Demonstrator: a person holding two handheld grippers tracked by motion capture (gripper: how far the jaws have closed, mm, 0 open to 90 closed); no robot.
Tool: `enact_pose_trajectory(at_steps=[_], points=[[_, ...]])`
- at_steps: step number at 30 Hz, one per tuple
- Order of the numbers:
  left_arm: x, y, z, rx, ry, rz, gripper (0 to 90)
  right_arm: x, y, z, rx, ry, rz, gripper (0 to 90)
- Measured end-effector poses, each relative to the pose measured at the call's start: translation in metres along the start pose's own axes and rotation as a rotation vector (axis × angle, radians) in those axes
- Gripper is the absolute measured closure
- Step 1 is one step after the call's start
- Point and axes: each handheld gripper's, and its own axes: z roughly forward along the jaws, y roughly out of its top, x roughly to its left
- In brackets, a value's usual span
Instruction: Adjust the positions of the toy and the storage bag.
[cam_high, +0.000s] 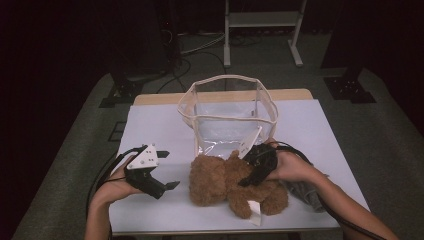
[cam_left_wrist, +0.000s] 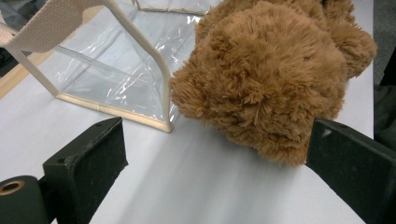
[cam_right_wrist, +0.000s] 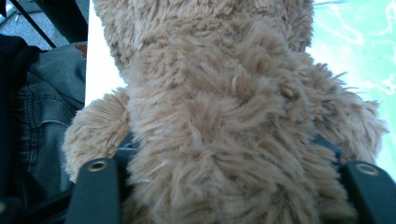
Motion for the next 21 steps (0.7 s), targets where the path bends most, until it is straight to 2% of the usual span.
enact_pose_trajectory(at_steps=[17, 21], points=[[0.0, 0.0, -0.001, -0.006, 0.003, -0.004, 4.1, -0.004, 0.001, -0.009, -0.041, 0.021, 0.042, 53.6], [0.0, 0.0, -0.003, -0.006, 0.006, -0.001, 4.1, -0.003, 0.004, -0.013, -0.048, 0.019, 0.031, 55.2]])
